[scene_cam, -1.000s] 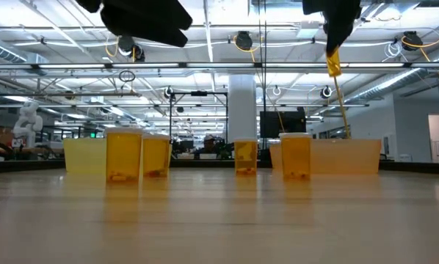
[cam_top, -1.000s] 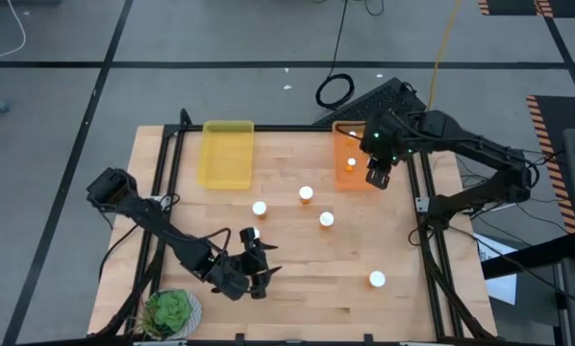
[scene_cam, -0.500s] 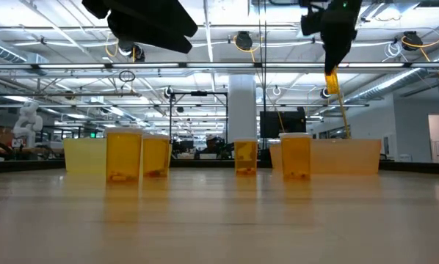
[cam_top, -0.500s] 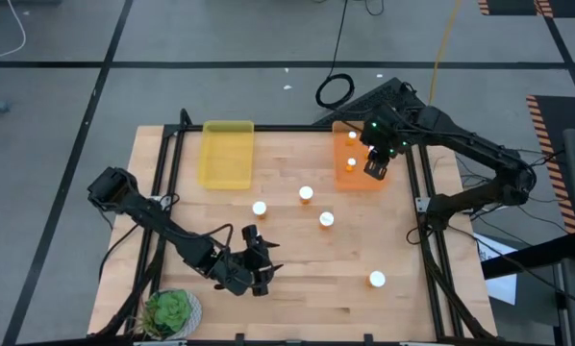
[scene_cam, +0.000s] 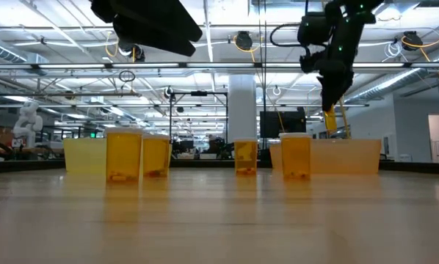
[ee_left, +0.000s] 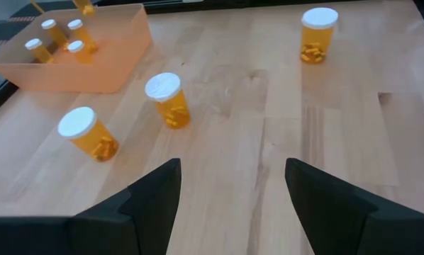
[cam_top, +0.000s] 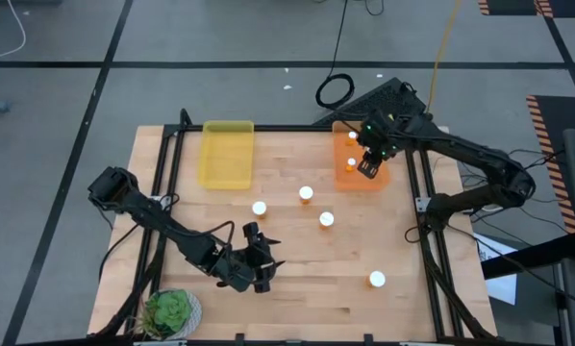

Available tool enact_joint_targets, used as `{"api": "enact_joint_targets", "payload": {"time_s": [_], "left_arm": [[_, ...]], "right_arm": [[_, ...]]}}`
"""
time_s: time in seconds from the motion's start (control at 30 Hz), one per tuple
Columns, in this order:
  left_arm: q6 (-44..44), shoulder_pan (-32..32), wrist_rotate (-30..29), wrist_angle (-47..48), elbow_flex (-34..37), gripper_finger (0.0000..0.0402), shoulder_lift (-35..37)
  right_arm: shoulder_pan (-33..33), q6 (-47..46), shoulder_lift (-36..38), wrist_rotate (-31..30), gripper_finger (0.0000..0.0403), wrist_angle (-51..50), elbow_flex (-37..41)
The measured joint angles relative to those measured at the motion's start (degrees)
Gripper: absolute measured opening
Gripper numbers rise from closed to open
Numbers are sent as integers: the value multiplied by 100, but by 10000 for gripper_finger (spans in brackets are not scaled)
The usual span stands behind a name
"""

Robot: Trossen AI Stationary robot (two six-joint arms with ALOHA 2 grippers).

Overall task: Pick and place medicine bottles into bin by pill shape (circle, oval)
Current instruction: Put the small orange pill bottle into the orange bin

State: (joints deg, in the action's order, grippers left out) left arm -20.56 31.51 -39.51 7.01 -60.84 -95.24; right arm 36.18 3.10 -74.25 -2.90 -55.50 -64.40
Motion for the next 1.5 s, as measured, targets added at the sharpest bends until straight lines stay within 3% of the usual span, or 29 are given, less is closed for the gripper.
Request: {"api": "enact_joint_targets", "payload": {"time_s": [0.67, 1.07, 1.5], "left_arm": [[96, 0, 0, 0, 0, 255, 0], [103, 0, 0, -2, 0, 255, 0], [105, -5, 0, -2, 0, 255, 0]], "right_arm": [[442, -144, 4, -2, 116, 1776, 1788], [439, -287, 4, -24, 121, 1752, 1890], [435, -294, 20, -174, 189, 1639, 1890]]}}
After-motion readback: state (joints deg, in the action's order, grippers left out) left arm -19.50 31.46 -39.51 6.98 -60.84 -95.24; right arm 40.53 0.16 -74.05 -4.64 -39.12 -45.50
